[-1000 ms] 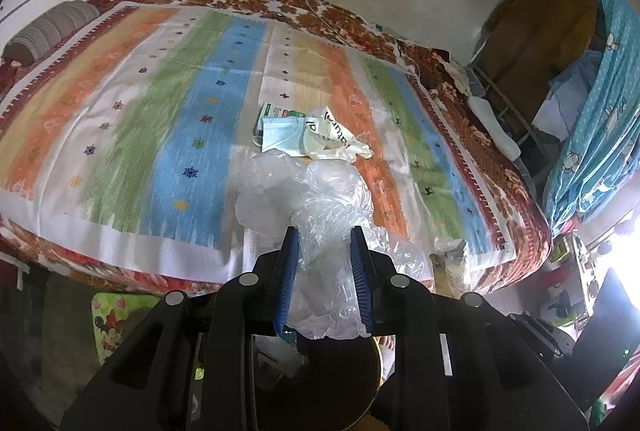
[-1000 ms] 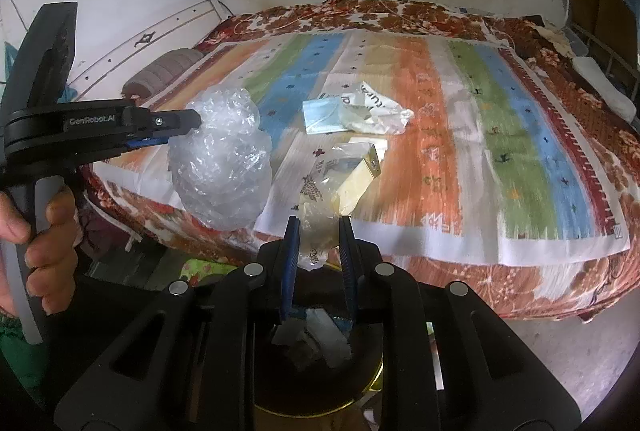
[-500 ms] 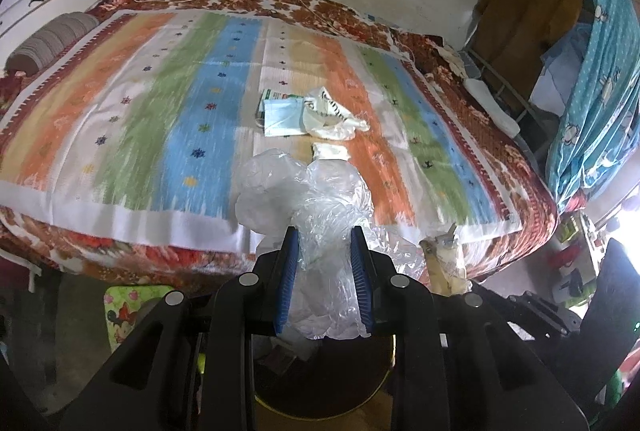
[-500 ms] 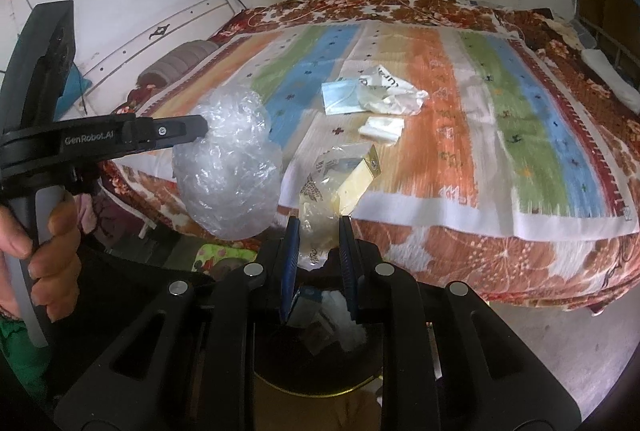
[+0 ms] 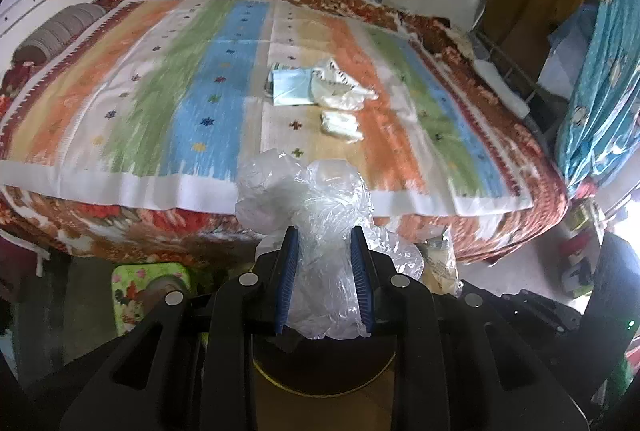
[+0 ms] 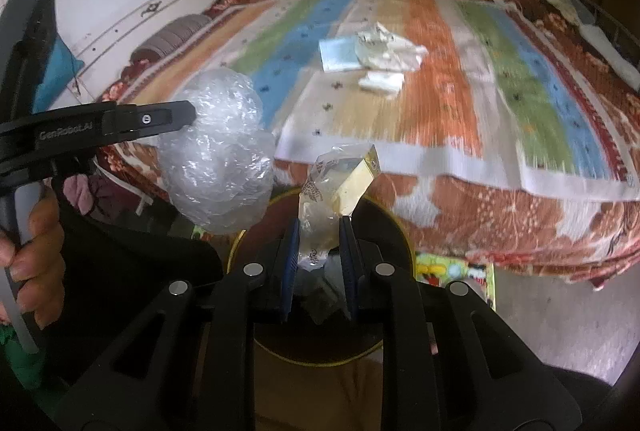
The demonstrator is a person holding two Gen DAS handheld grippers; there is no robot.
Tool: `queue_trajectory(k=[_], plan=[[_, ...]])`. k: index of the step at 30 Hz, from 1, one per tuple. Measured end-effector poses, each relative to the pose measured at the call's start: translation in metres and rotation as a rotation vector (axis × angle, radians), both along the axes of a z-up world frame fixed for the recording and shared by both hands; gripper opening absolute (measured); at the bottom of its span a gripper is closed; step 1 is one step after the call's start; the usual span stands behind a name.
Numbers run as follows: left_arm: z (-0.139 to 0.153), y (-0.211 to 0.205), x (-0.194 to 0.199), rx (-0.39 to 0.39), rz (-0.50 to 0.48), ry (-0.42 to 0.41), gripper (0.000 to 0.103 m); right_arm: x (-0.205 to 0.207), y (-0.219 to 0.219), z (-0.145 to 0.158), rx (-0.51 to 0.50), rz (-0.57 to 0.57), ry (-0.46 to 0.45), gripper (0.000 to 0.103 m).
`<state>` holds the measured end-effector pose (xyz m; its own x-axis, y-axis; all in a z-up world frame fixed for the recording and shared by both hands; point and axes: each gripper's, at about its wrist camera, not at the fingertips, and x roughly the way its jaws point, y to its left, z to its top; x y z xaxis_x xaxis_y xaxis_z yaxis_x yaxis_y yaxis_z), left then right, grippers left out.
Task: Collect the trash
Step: 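Lift and carry the plastic bag and paper packet in both tools over the bin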
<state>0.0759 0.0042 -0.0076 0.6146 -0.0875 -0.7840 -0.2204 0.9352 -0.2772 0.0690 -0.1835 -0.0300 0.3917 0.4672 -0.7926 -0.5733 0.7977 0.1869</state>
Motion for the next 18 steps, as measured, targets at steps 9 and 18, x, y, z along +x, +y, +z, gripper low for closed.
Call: queue_trajectory(k=[9, 18], plan=[[-0.027, -0.017, 0.0, 0.054, -0.007, 0.119, 0.026, 0.003, 0.005, -0.023, -0.072, -0.009, 0.075, 0.019], [-0.057, -0.019, 0.01, 0.033, 0.004, 0.241, 0.026, 0.009, 0.012, -0.055, -0.12, -0.016, 0.194, 0.02]])
